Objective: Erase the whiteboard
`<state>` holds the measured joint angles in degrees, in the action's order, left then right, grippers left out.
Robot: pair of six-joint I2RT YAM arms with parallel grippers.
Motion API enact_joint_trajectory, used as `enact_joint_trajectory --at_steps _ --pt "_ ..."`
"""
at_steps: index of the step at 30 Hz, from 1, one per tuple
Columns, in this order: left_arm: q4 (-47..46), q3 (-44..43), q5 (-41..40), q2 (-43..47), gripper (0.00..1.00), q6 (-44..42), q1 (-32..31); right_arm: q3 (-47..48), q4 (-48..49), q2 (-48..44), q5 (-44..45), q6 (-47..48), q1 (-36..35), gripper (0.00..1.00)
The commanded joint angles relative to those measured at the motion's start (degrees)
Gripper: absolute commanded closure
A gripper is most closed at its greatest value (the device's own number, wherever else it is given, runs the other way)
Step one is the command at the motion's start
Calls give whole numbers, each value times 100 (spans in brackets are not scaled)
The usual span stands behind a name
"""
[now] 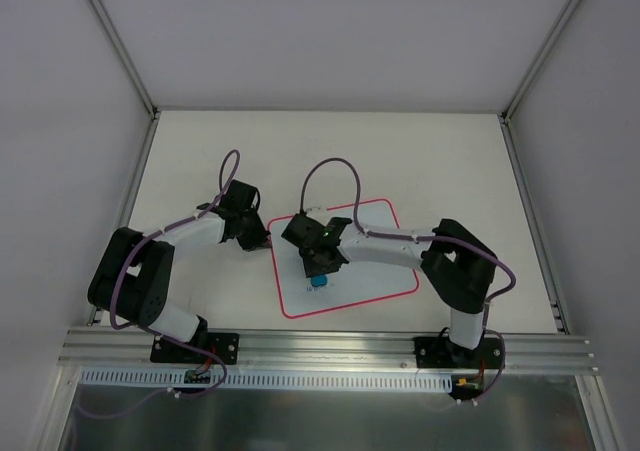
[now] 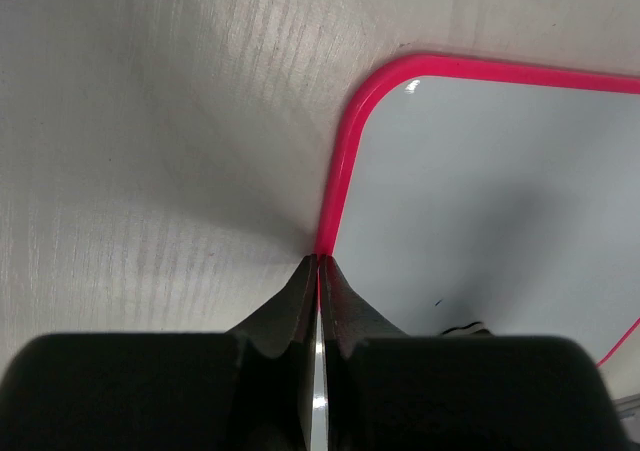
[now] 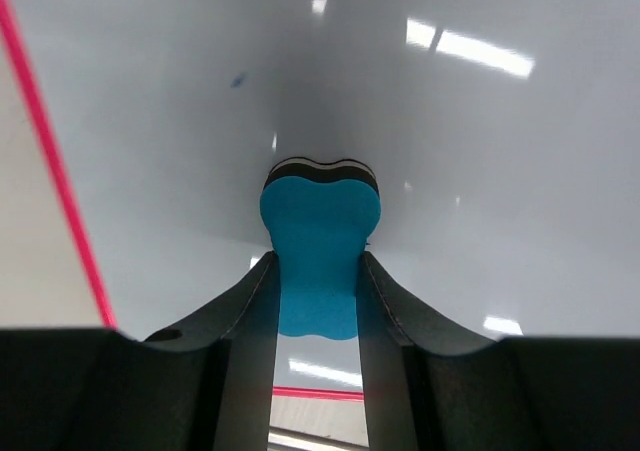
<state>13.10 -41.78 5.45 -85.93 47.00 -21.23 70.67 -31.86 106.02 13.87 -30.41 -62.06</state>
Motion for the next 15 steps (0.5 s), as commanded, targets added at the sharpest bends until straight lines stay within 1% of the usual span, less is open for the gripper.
enact_joint_trajectory --at_steps 1,4,7,11,12,15 --pt "527 21 -159 -170 100 -24 40 104 -40 499 -860 281 -271 100" --pt "535 -14 -194 -178 100 -42 58 -149 -207 272 -536 238 -236 100" --pt "535 -23 -194 -187 100 -60 67 -562 -391 -89 -52 -16 53 99" --pt "535 -15 -203 -170 100 -68 84 -1492 -962 -975 825 -491 624 100" --pt "535 -14 -203 -178 100 -68 93 -1608 -1180 -1099 941 -588 704 100" --pt "535 -23 -176 -170 100 -77 93 -1995 -1270 -1460 1083 -808 889 100"
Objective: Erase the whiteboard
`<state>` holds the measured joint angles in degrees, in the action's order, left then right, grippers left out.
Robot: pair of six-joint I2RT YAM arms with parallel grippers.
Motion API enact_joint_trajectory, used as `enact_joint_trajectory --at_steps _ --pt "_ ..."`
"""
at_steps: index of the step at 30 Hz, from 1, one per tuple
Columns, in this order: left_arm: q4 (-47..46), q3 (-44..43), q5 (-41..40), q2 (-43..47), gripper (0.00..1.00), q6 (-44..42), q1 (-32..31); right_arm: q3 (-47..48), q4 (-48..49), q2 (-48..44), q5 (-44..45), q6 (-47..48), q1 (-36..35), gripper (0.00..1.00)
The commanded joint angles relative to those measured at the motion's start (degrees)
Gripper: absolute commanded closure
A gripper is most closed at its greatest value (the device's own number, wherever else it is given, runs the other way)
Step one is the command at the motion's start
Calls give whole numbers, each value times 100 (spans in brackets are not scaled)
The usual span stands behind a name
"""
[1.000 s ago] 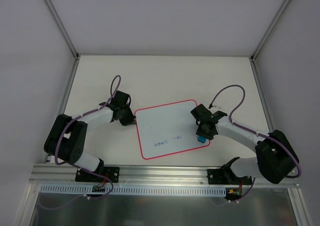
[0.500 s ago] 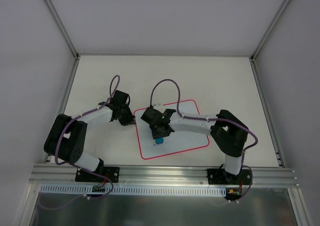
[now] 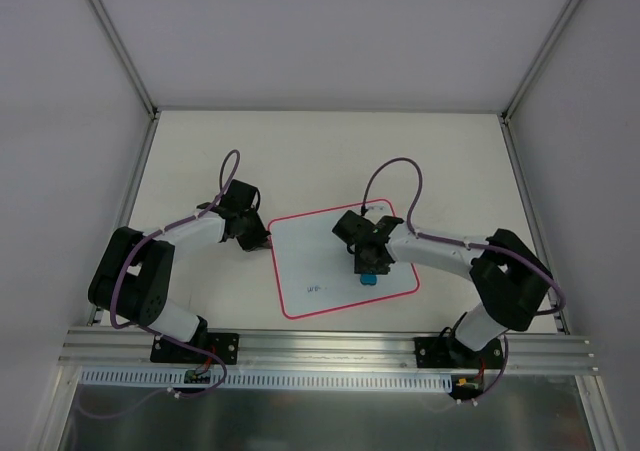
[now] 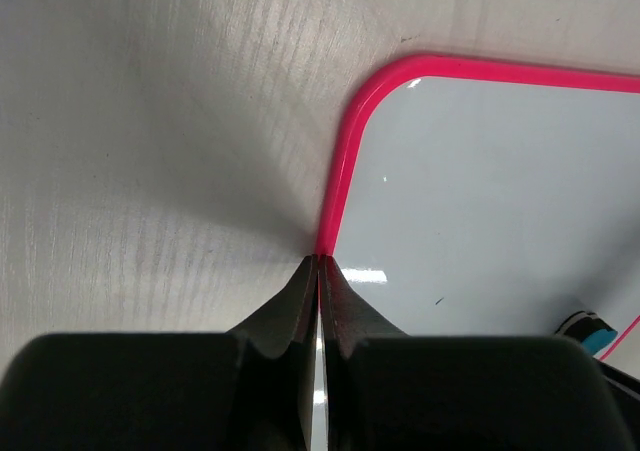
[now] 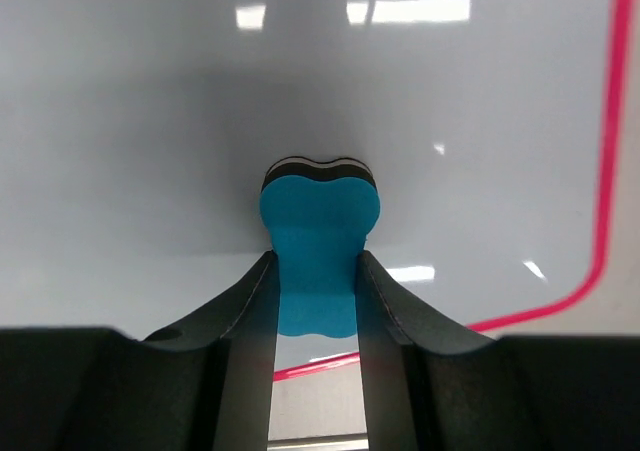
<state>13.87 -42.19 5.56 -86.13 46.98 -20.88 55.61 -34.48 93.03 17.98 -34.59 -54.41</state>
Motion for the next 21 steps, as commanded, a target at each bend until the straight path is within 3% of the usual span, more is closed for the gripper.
enact_joint_trajectory --at_steps 1,6,14,21 --pt "450 1 -170 -159 100 -66 58 -525 -999 -180 663 -417 133 100" --pt "450 -26 -99 -203 100 -40 58 -377 -360 4 172 -295 -244 100" --pt "441 1 32 -159 100 48 58 1580 -15 1575 -909 285 -1272 100" --pt "433 62 59 -88 100 66 58 2269 2 2060 -1112 769 -1555 100"
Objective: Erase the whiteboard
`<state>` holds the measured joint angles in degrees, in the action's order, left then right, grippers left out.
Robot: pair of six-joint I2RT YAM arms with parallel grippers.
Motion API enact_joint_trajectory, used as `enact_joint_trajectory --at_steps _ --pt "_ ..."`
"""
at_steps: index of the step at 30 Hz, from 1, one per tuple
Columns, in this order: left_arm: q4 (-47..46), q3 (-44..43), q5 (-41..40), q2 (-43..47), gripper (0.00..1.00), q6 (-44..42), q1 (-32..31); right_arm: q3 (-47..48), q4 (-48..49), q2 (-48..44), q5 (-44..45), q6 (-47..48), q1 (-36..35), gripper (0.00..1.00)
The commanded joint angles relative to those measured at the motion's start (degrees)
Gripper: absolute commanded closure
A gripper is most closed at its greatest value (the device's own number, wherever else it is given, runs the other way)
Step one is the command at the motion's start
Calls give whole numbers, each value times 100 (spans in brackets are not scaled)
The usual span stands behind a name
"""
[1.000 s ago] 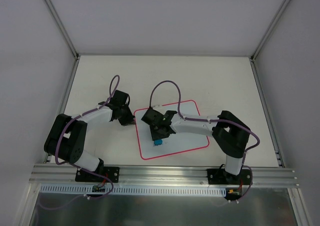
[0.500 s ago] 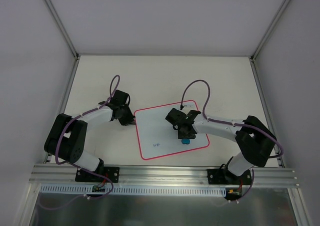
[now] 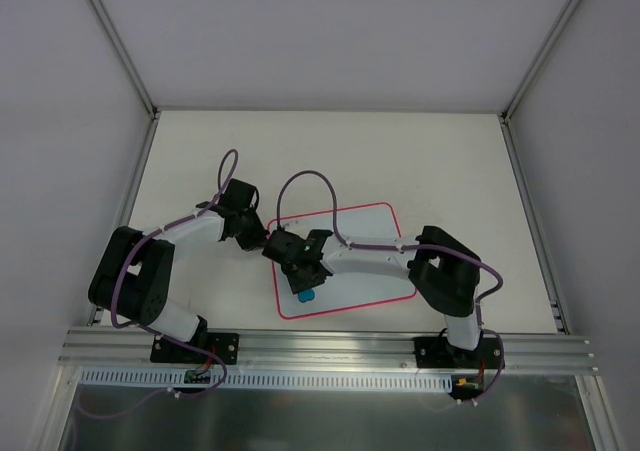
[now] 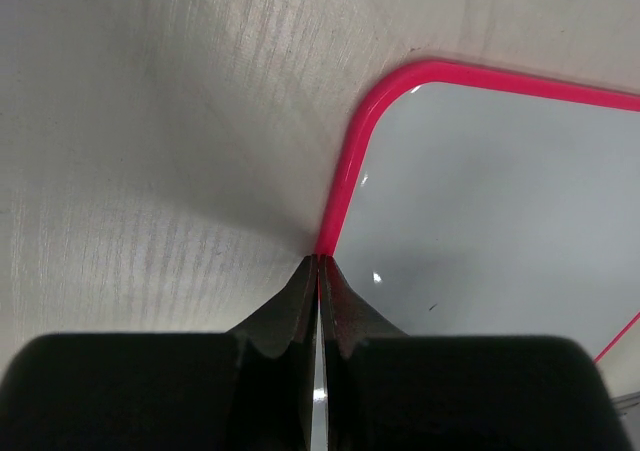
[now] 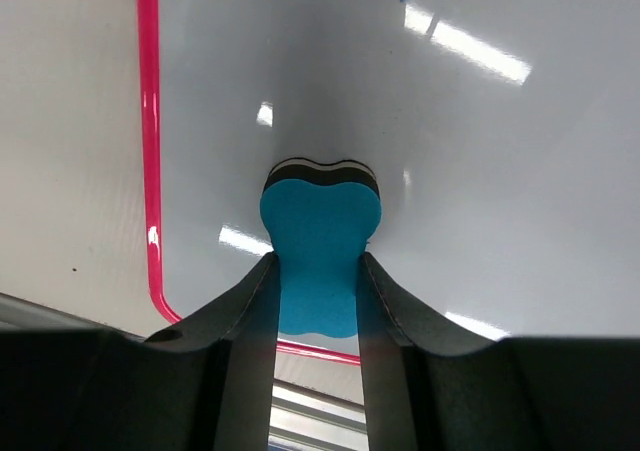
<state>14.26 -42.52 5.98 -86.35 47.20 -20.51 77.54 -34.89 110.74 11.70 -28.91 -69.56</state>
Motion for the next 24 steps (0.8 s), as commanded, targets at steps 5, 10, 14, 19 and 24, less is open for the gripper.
enact_joint_trajectory --at_steps 5,10,14,19,24 --pt "384 148 9 -5 100 52 21 165 264 352 -757 429 -137 100" --pt "384 209 35 56 100 35 21 122 246 282 -398 211 -58 100" --pt "376 271 52 74 100 9 21 252 -34 351 172 -194 214 100" --pt "367 341 88 135 100 0 21 867 -790 685 745 -352 355 100" --pt "358 376 88 197 100 -9 21 1518 -1213 1125 992 -431 513 100"
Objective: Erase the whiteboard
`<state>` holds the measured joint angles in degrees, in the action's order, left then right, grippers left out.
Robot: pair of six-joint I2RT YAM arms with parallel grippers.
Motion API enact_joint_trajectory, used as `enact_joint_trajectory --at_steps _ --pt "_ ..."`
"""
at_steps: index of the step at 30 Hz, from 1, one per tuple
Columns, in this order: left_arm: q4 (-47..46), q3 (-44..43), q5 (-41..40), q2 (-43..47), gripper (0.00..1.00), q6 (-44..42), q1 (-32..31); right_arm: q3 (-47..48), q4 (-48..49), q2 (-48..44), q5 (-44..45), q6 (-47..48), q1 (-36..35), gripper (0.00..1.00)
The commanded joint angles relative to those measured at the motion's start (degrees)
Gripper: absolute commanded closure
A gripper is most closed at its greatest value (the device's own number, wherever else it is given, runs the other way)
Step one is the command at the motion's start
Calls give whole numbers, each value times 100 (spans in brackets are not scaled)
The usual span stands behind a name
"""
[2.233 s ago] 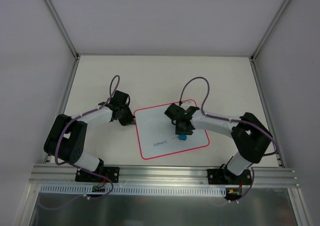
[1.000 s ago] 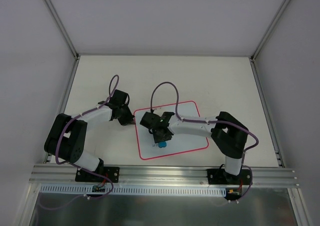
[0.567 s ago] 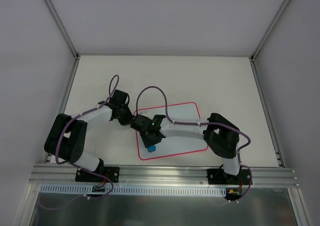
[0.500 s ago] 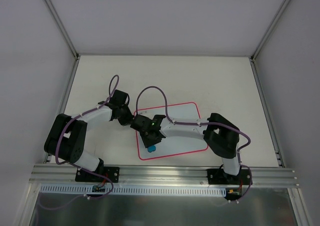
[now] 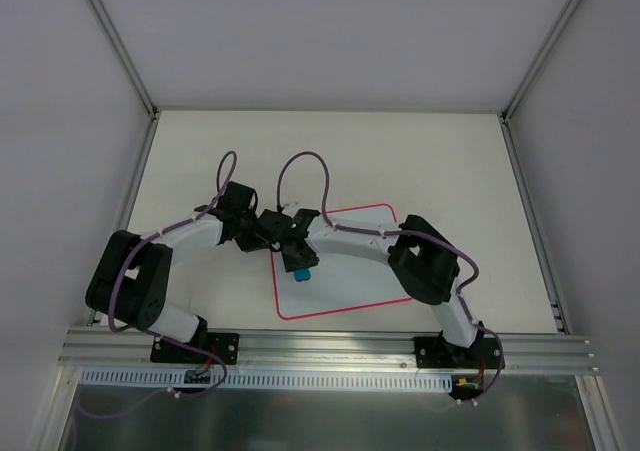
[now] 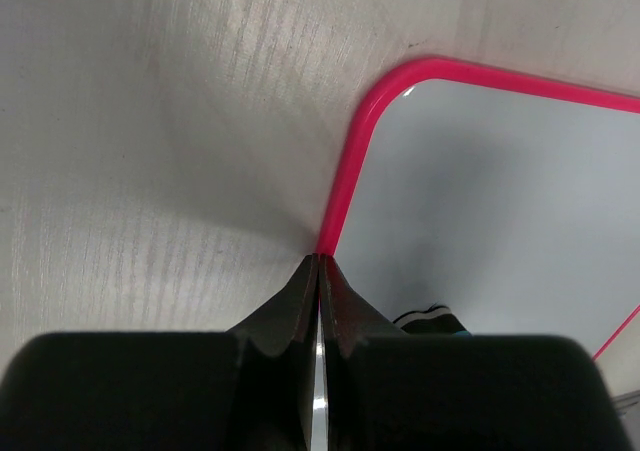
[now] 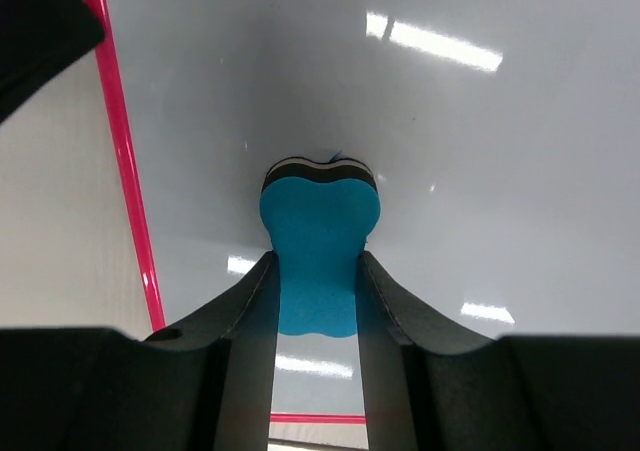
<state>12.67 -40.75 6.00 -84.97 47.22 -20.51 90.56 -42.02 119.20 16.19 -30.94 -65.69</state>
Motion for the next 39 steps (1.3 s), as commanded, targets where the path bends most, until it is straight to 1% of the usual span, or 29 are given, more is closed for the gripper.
enact_joint_trajectory --at_steps 1,8,14,21,25,26,28,29,31,33,35,36,38,39 --pt "518 217 86 68 100 -11 21 277 -491 358 526 -255 162 100" --pt "518 278 68 86 100 -46 21 541 -632 596 412 -439 680 100" --pt "518 305 33 112 100 -64 21 805 -913 684 456 -343 1251 100" --pt "518 305 24 130 100 -55 21 586 -913 508 421 -185 1646 100" --pt "509 270 7 147 100 -64 21 51 -694 123 412 -10 1998 100" --pt "509 261 6 156 100 -64 21 -334 -580 -201 403 78 2103 100" --pt "509 235 -2 139 100 -64 21 -784 -176 -623 412 359 2455 100" --pt "517 217 6 138 100 -64 21 -1212 -27 -1052 342 465 2760 100" --pt "518 164 24 130 100 -64 21 -1505 176 -1459 376 658 3087 99" --pt "518 138 24 138 100 -55 21 -1734 229 -1958 507 1097 3543 100" --pt "518 103 15 138 100 -73 21 -1823 299 -2250 500 1553 3895 100" --pt "518 85 15 147 100 -73 21 -1875 317 -2443 447 1643 4306 100" --pt "518 50 7 156 100 -82 21 -1884 335 -2559 360 1819 4765 100" --pt "509 41 15 156 100 -82 21 -1885 387 -2594 194 1976 5263 100"
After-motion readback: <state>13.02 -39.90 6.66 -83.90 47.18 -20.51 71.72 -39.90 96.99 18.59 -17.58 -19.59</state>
